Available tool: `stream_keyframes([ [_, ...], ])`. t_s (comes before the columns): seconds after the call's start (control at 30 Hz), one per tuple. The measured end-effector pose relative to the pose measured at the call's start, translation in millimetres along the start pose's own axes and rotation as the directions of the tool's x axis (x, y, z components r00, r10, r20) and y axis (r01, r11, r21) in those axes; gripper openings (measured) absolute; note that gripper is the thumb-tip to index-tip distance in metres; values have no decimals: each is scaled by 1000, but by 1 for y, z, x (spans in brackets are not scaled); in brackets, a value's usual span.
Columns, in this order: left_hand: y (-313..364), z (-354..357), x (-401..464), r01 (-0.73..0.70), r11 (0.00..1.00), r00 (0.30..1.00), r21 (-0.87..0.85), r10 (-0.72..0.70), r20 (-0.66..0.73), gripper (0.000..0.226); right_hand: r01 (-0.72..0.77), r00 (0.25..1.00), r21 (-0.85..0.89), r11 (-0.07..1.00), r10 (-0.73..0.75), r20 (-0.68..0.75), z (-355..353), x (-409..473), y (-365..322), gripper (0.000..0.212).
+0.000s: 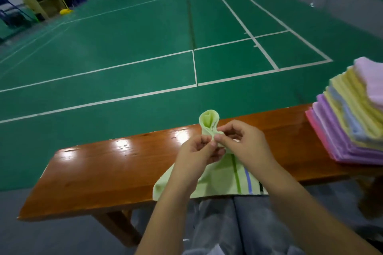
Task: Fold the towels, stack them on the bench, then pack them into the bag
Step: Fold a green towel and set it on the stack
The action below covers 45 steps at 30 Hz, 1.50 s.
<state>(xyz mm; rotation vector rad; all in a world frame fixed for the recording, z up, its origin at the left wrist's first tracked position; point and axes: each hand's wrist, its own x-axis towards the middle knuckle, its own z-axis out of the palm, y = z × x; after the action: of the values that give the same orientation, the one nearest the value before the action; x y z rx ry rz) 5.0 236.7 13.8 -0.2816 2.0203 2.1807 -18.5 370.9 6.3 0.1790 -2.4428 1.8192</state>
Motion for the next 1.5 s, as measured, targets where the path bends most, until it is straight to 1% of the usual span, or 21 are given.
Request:
stream_keyframes([
  [0.23,-2,-3,-2,16,999,1000,-44,-16,-2,18,11,998,-26,1000,-9,60,0,-9,-3,23],
  [0.33,0,-4,-4,42,994,998,-100,-37,45,26,78,995,-140,987,-68,74,0,-13,-4,33],
  [0.4,1,-6,-7,60,987,995,-146,-48,86,33,113,993,-185,976,-102,67,-1,-14,-5,33],
  [0.5,3,-12,-13,72,981,990,-178,-49,129,40,116,991,-130,985,-106,79,-7,-14,-8,26],
  [0.6,6,-17,-17,81,970,985,-227,-43,168,40,89,987,14,996,-90,136,-13,-14,-13,24],
  [0.67,9,-20,-19,59,974,983,-218,-19,180,38,69,982,114,991,-88,170,-16,-14,-16,23],
  [0.73,14,-27,-18,-37,988,991,-150,56,122,34,56,974,163,985,-90,209,-19,-15,-19,21],
  [0.83,25,-45,-4,-231,964,967,130,243,-83,28,10,952,199,980,-71,298,-28,-15,-25,15],
  [0.87,31,-51,4,-261,942,953,214,286,-97,27,2,941,190,982,-66,331,-31,-15,-27,14],
  [0.9,37,-57,12,-272,925,952,266,299,-67,25,-2,931,180,984,-63,358,-33,-15,-28,13],
  [0.97,48,-63,26,-222,916,974,335,224,34,18,-15,917,176,984,-57,396,-36,-15,-31,11],
  [1.03,60,-60,38,-155,875,987,459,119,106,13,-20,907,184,983,-59,417,-37,-15,-32,11],
  [1.07,65,-58,41,-130,827,988,547,63,139,15,-20,903,189,982,-64,425,-37,-16,-32,12],
  [1.17,75,-55,44,-118,586,959,801,-141,245,21,-19,899,196,980,-68,432,-37,-18,-31,12],
  [1.2,77,-57,42,-129,541,946,831,-183,266,23,-18,900,193,981,-68,431,-38,-19,-31,12],
  [1.23,78,-60,40,-132,537,938,833,-203,280,25,-16,902,185,983,-66,426,-38,-20,-30,11],
  [1.3,80,-68,34,-119,604,938,788,-190,288,26,-11,907,174,985,-63,417,-39,-20,-28,11],
  [1.37,79,-75,26,-132,671,958,730,-103,268,30,-7,908,175,985,-67,414,-41,-21,-27,11],
  [1.4,77,-79,22,-171,689,962,704,-36,269,33,-4,907,173,985,-69,416,-41,-21,-27,11],
  [1.47,73,-86,12,-286,682,941,673,69,330,41,-3,906,169,986,-69,418,-43,-20,-27,11],
  [1.5,70,-89,8,-332,657,923,677,79,376,44,-10,906,177,984,-66,417,-44,-20,-28,11],
])
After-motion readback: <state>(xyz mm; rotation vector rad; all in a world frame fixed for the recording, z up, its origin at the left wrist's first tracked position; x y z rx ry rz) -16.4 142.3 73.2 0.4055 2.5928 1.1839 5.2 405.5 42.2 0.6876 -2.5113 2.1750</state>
